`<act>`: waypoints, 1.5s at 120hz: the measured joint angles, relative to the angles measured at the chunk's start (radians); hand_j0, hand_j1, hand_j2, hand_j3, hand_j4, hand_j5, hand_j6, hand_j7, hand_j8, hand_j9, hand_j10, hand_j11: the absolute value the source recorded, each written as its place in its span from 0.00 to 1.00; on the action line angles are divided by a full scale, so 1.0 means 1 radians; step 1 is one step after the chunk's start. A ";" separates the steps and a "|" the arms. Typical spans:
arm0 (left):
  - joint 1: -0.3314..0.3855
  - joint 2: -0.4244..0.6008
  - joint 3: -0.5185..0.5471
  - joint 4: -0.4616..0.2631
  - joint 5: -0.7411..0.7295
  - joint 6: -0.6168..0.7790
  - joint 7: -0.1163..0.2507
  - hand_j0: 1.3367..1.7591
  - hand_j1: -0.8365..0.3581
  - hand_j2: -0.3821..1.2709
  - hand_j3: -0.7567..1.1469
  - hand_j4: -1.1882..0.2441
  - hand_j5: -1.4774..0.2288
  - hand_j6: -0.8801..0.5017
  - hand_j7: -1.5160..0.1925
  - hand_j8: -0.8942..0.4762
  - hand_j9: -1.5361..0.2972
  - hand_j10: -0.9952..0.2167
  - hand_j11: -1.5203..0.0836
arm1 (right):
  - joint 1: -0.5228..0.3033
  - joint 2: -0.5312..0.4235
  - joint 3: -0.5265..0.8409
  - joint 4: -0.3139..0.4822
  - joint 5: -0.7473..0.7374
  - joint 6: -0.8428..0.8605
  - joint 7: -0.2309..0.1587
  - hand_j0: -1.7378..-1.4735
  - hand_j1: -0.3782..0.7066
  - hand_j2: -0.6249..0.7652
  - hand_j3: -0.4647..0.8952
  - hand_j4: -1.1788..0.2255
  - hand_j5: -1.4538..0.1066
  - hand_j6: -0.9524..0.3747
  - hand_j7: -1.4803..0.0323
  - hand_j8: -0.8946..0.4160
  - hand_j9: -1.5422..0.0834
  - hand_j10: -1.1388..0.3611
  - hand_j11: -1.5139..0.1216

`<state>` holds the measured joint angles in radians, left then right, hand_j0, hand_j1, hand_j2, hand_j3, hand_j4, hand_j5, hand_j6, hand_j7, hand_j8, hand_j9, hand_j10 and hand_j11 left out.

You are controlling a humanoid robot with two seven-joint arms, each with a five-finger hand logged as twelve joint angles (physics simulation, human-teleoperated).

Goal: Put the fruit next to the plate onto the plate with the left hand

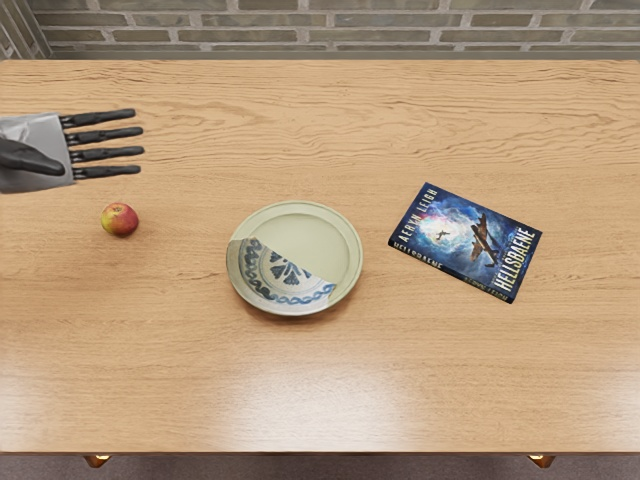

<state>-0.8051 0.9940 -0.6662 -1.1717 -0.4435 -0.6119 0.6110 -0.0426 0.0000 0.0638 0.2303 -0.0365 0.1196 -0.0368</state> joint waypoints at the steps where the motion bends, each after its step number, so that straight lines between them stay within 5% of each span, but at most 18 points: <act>1: 0.000 -0.001 0.000 0.001 0.000 0.000 0.000 0.76 0.99 0.23 0.40 0.80 0.90 0.60 0.92 0.62 0.86 0.78 0.97 | 0.000 0.000 0.000 0.000 0.000 0.000 0.000 0.30 0.04 0.45 0.34 0.83 0.92 0.71 0.97 0.67 0.94 0.75 0.91; 26: -0.019 -0.014 -0.001 0.004 0.069 0.000 0.000 0.76 0.98 0.23 0.40 0.81 0.87 0.62 0.89 0.63 0.84 0.80 0.95 | 0.000 0.000 0.000 0.000 0.000 0.000 0.000 0.30 0.04 0.45 0.34 0.83 0.92 0.71 0.97 0.67 0.94 0.75 0.91; 65: -0.169 -0.059 -0.005 -0.056 0.725 0.008 0.000 0.76 0.96 0.24 0.40 0.80 0.84 0.61 0.86 0.63 0.82 0.79 0.92 | 0.000 0.000 0.000 0.000 0.001 0.000 0.000 0.30 0.04 0.45 0.34 0.83 0.92 0.71 0.97 0.67 0.94 0.75 0.91; 86: -0.173 -0.147 0.023 -0.184 1.086 0.295 0.000 0.76 0.97 0.23 0.40 0.81 0.85 0.61 0.87 0.63 0.82 0.80 0.93 | 0.000 0.000 0.000 0.000 0.000 0.000 0.000 0.30 0.04 0.45 0.34 0.83 0.92 0.71 0.97 0.67 0.94 0.75 0.91; 102: -0.198 -0.230 0.197 -0.212 1.375 0.604 0.000 0.76 0.97 0.23 0.40 0.81 0.85 0.62 0.87 0.64 0.82 0.80 0.93 | 0.000 0.000 0.000 0.000 0.000 0.000 0.000 0.30 0.04 0.45 0.34 0.83 0.92 0.71 0.97 0.67 0.94 0.75 0.91; 120: -0.206 -0.257 0.389 -0.220 1.601 0.724 0.000 0.76 0.98 0.23 0.40 0.81 0.85 0.62 0.87 0.64 0.83 0.80 0.93 | 0.000 0.000 0.000 0.000 0.000 0.000 0.000 0.30 0.04 0.45 0.34 0.83 0.92 0.71 0.97 0.67 0.94 0.75 0.91; 180: -0.201 -0.298 0.486 -0.221 1.718 0.773 0.000 0.76 0.90 0.24 0.40 0.76 0.79 0.56 0.82 0.58 0.77 0.74 0.87 | 0.000 0.000 0.000 0.000 0.000 0.000 0.000 0.30 0.04 0.45 0.34 0.83 0.92 0.71 0.97 0.67 0.94 0.75 0.91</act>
<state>-1.0057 0.6960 -0.1801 -1.3928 1.2744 0.1611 0.6109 -0.0429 0.0000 0.0640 0.2301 -0.0366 0.1196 -0.0368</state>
